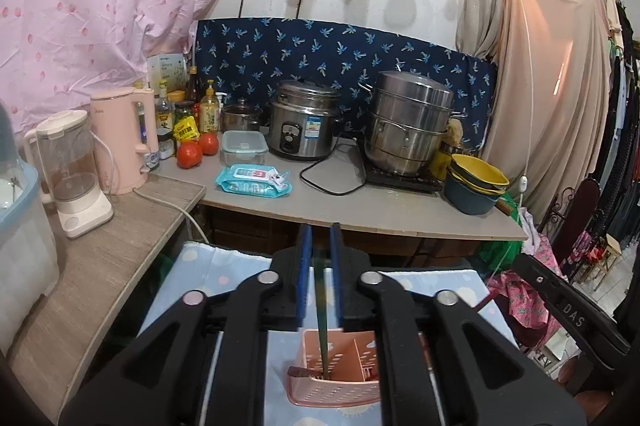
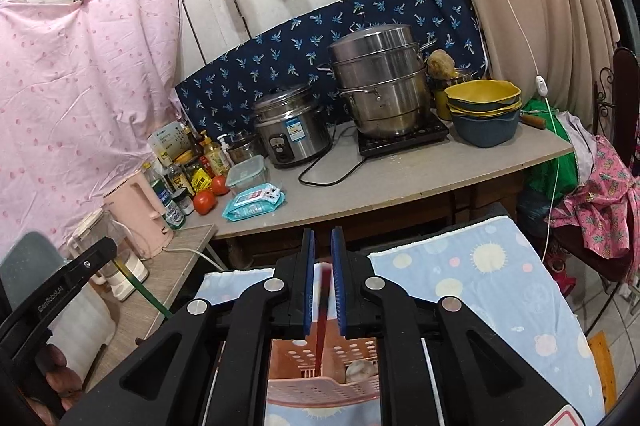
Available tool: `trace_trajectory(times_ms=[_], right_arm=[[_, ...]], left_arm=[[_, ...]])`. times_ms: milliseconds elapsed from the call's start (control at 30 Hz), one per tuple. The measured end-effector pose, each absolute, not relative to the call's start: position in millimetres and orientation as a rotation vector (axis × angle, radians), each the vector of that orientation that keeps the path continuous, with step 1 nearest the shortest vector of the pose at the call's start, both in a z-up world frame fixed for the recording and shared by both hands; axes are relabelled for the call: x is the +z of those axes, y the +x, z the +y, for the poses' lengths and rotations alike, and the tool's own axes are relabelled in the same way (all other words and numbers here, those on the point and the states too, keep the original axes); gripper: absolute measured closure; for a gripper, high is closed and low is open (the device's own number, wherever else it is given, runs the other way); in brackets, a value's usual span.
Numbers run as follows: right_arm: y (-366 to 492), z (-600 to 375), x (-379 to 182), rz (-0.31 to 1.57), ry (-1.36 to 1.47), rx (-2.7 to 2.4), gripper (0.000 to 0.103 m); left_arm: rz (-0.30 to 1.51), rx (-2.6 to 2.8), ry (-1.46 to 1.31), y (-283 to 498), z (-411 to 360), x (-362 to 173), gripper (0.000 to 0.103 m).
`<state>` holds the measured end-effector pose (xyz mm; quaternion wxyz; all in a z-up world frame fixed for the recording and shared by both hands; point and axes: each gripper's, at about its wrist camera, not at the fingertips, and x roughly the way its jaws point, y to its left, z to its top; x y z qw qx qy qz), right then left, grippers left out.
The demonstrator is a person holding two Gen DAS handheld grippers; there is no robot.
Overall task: Organize utensils
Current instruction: 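Open the left tool over the basket while the right tool releases the red chopstick into it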
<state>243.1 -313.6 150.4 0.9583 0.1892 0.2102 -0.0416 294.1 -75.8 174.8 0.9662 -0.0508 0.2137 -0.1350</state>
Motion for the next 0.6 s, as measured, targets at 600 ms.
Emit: trace_trajectory(times_ms=[600], right_arm=[[219.2,-303.0,154.8,0.421,0.360,-0.071,0.075]], left_arm=[[0.443,-0.253,-0.105,276.9,-68.7,178.3,0.077]])
